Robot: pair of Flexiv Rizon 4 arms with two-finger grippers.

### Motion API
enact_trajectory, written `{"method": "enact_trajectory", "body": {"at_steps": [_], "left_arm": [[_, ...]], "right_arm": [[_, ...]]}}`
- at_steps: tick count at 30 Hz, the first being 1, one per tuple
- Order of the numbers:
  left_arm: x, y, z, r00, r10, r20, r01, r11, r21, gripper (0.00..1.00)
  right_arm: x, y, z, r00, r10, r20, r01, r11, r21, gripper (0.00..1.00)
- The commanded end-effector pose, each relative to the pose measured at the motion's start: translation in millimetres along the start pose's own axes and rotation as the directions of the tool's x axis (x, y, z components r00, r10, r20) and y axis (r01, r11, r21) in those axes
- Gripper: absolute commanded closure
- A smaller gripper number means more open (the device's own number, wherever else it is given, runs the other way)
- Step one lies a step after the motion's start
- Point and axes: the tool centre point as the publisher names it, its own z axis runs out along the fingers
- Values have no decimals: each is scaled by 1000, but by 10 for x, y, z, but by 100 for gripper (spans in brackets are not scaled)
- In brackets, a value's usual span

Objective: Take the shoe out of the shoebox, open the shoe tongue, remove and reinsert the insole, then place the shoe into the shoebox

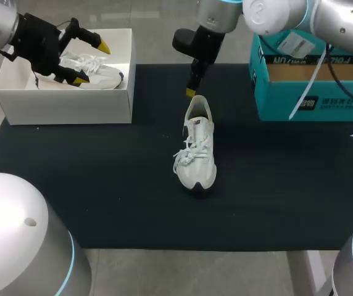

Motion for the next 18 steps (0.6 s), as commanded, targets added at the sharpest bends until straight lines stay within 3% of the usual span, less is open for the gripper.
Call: {"method": "enact_trajectory", "body": {"at_steps": [1,18], "left_arm": [[-4,-4,-2,1000,0,-3,0,1000,-1,0],[-4,-4,-2,1000,0,-3,0,1000,-1,0]], "right_arm": [[-36,-52,24,849,-510,-135,499,860,-106,0],[-74,-125,12,881,-463,-97,458,886,-75,0]]}}
